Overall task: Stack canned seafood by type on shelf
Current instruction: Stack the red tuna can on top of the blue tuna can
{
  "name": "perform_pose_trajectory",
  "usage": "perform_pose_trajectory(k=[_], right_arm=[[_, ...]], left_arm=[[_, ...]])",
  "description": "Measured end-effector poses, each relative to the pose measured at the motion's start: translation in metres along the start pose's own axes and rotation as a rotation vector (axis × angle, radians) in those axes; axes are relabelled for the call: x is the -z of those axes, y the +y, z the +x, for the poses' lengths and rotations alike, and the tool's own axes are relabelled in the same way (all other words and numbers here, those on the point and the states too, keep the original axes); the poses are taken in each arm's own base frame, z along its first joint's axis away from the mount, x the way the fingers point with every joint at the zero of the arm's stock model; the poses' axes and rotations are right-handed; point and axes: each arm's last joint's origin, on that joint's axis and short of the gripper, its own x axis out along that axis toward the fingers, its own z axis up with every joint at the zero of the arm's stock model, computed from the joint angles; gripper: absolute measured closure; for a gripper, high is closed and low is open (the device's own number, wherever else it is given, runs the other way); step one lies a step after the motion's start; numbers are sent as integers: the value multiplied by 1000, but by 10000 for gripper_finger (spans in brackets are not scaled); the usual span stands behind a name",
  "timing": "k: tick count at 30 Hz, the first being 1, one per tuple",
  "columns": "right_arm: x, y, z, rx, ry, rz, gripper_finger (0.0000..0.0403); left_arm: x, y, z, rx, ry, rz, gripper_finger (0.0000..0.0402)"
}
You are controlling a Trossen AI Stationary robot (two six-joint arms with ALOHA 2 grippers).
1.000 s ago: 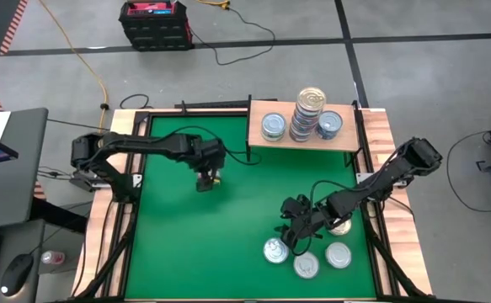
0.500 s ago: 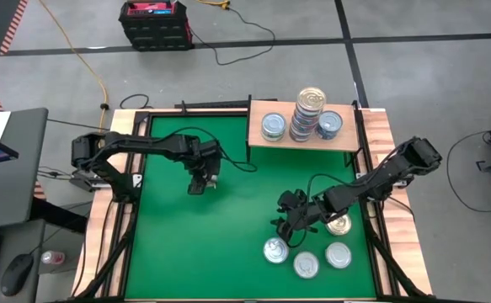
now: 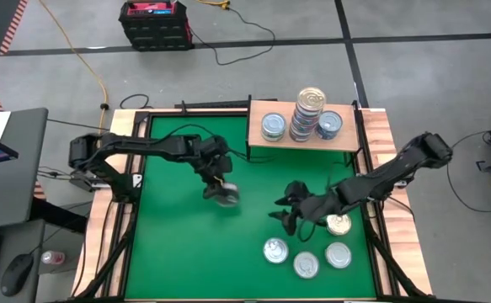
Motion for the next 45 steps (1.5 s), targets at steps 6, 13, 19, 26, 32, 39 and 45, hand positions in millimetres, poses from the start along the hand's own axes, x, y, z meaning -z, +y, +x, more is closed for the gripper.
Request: perform_pose_trajectory(k=[6,13,19,26,32,39,45], right_arm=[[-17,-3,-43,-43,-153,32,133],[-13,-17,-74,-97,-234,120,132],[-27,-13,-81,-188,-373,197,132],[-49,-14,-89,-266,-503,274,132],[-55,-19,-83,-300,-471,344,132],[-62,-22,-78,-338,-472,405,132],[-65,-23,-78,-365,-469,416,132]], left_arm=[[-30,-30,3,141,-280,16,273],[-59,-46,-8,263,-585,-53,267],[-75,-54,-27,395,-810,-150,265],[-84,-46,-45,567,-902,-431,264],[-83,-47,-44,603,-871,-494,263],[-82,-52,-39,570,-880,-506,264],[-82,-54,-36,525,-914,-514,270]])
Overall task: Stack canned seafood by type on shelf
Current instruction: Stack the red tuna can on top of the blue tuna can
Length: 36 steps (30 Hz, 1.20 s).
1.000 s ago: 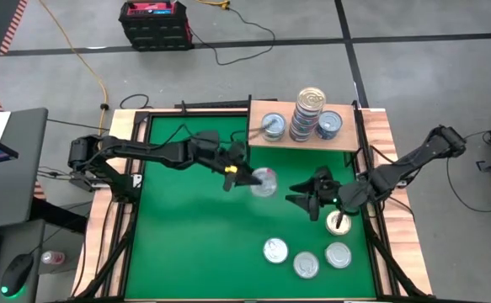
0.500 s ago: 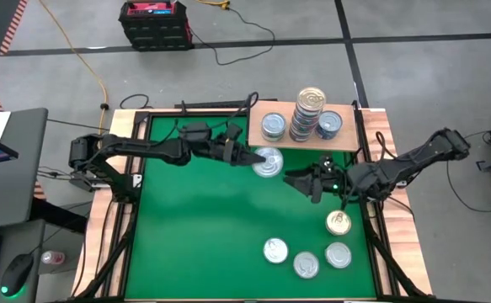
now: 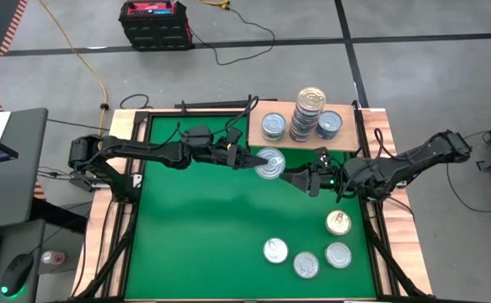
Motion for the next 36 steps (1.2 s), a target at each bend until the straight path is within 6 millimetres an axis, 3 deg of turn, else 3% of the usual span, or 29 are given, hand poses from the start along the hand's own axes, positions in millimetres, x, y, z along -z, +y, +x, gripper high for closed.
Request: perform_pose_trajectory(k=[13,22,25,30,36], right_arm=[[-17,-6,6,10,-95,22,141],[-22,-11,10,4,-68,24,231],[-22,-13,10,18,-52,11,235],[-21,-14,10,17,-33,-3,236],[-21,-15,9,14,-5,-7,231]], left_arm=[[9,-3,3,-20,-9,37,270],[9,-3,3,-18,1,74,270],[9,-2,3,-25,2,96,267],[11,-3,3,-16,5,173,241],[6,-1,2,-30,-32,225,175]])
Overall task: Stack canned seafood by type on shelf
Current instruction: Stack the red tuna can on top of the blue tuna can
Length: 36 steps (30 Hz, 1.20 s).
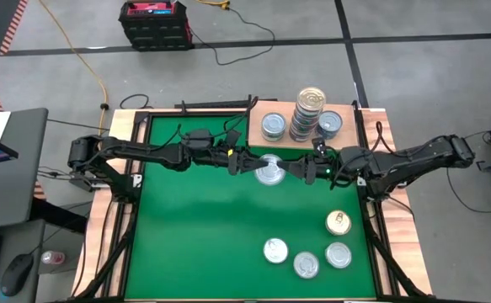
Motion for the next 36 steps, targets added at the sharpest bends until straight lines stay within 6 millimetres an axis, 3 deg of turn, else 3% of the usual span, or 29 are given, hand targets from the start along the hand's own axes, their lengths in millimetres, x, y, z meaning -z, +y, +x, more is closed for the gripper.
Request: perform_pose_trajectory(k=[6,19,36], right_arm=[[-2,-4,-12,40,83,-10,236],[-27,-26,-76,266,118,66,233],[-55,-51,-134,482,-144,144,233]], left_arm=[[-10,5,-3,-41,-59,57,127],[-9,-2,-4,-67,-108,110,121],[-2,-7,-2,-60,-99,117,121]])
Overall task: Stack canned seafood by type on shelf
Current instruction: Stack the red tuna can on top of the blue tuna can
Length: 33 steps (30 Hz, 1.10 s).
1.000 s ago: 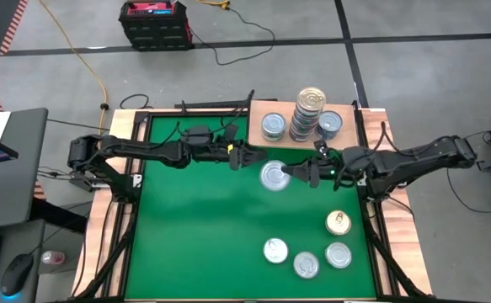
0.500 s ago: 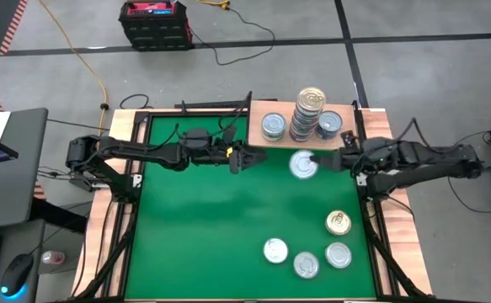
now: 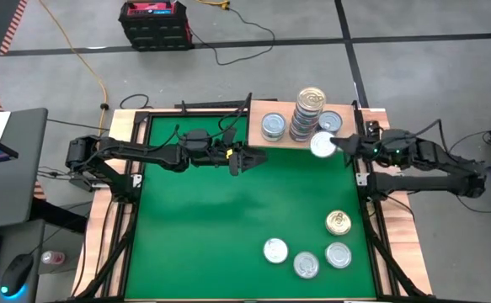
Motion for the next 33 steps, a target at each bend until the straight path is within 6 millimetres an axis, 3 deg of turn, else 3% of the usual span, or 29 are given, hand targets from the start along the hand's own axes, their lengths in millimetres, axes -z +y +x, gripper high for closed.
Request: perform_pose_trajectory(k=[9,21,33], right_arm=[[-12,-10,-10,77,-206,38,232],[-25,-17,-8,221,-412,61,232],[-42,-13,24,247,-380,81,231]], left_arm=[[0,0,0,12,12,1,121],[0,0,0,24,24,1,121],[-1,1,0,-12,-12,13,121]])
